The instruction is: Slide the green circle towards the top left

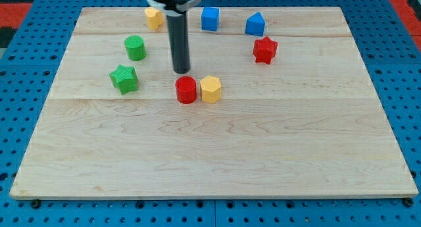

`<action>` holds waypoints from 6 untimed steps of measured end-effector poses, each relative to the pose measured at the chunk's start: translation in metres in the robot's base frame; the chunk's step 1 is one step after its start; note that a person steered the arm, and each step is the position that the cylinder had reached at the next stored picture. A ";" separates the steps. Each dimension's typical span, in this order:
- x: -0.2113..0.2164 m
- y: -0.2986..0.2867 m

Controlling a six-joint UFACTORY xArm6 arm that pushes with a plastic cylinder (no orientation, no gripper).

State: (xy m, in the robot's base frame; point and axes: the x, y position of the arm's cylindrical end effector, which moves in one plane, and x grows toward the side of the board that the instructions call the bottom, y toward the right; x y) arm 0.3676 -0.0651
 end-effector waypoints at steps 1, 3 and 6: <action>-0.041 -0.032; -0.033 -0.049; -0.097 -0.138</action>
